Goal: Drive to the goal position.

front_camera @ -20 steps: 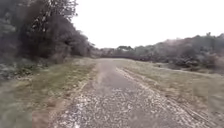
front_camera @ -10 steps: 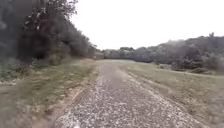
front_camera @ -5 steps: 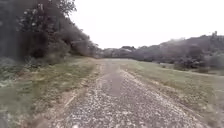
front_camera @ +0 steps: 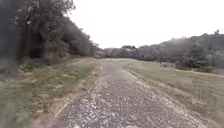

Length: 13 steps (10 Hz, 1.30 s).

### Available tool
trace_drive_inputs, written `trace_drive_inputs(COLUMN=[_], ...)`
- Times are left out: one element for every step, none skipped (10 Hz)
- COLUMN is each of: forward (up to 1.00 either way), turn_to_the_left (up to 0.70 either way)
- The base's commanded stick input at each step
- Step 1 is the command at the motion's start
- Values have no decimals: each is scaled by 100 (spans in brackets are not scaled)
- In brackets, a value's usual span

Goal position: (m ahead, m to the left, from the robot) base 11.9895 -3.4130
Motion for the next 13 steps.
trace_drive_inputs(forward=[60, 60, 60, 60, 60, 60, 60, 60, 60, 60, 60, 60, 60], turn_to_the_left=[0, 0, 0, 0, 0, 0, 0, 0, 0, 0, 0, 0, -2])
